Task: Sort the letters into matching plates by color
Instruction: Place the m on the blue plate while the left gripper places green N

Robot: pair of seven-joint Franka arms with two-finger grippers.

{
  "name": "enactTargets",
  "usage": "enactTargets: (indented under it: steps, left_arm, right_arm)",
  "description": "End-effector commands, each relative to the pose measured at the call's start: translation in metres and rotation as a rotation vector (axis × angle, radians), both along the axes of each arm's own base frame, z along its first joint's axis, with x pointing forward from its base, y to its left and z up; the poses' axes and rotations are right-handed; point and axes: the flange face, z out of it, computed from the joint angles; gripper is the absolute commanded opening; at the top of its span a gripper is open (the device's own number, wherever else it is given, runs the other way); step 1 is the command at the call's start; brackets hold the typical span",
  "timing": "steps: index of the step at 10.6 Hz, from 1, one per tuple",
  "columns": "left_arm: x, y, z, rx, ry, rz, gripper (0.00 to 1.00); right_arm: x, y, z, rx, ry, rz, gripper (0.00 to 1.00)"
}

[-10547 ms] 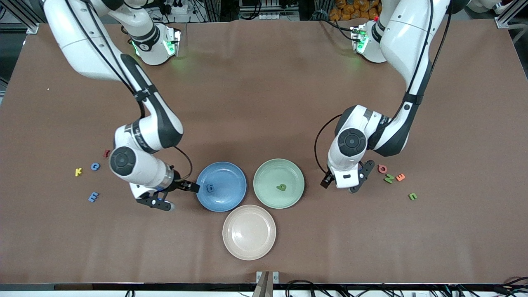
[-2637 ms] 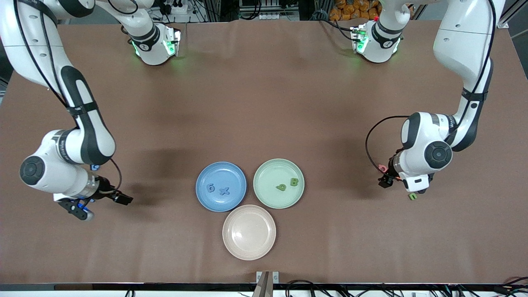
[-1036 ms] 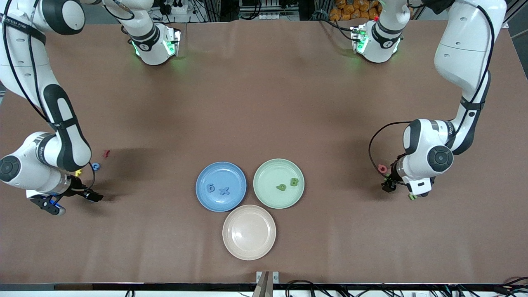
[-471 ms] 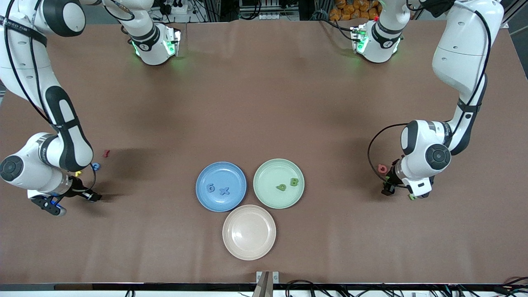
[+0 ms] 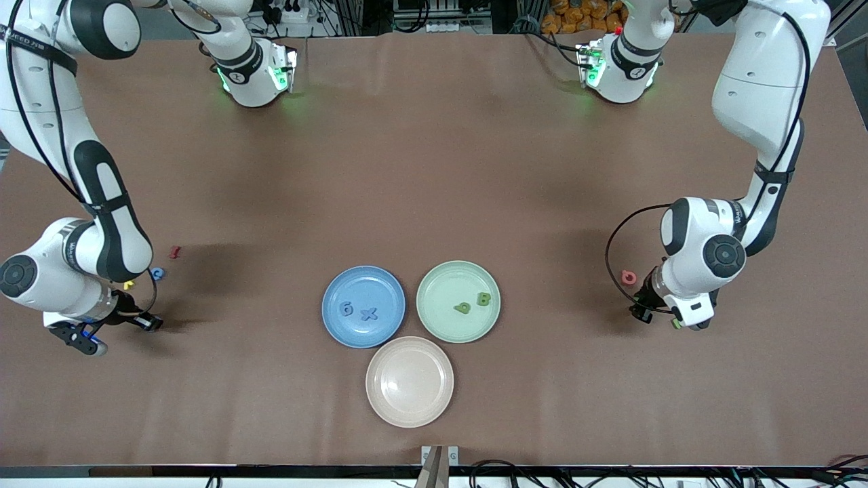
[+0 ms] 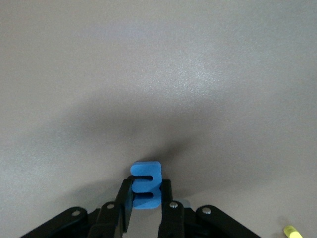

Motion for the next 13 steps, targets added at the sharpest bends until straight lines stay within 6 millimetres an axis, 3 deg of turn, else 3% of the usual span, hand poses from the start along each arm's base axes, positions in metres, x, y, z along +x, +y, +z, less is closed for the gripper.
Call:
enactTargets:
  steps: [1,4,7,8,10,12,13]
  left_arm:
    - [0.002,-0.027,0.02,-0.023,-0.033,0.007,0.0]
    - [0.003,-0.066,0.04,-0.064,-0.061,0.01,0.0]
    - [-0.004,-0.146,0.06,-0.102,-0.092,-0.032,0.0]
    - [-0.008,-0.179,0.064,-0.113,-0.102,-0.07,0.0]
    - [-0.012,-0.22,0.084,-0.138,-0.134,-0.069,0.0]
    - [-0.033,-0.282,0.102,-0.16,-0.162,-0.116,0.0]
    - [-0.041,-0.303,0.108,-0.166,-0.173,-0.149,0.0]
  right_arm:
    - [0.003,0.009,-0.007,-0.014,0.001,0.047,0.17]
    - [0.017,0.047,0.01,-0.003,-0.014,0.076,0.17]
    - [0.029,0.089,0.024,0.019,-0.04,0.001,0.17]
    - [0.033,0.11,0.028,0.024,-0.041,-0.027,0.17]
    - [0.042,0.156,0.038,0.042,-0.04,-0.105,0.17]
    - [0.046,0.21,0.047,0.069,-0.035,-0.161,0.17]
    - [0.044,0.239,0.05,0.091,-0.033,-0.185,0.17]
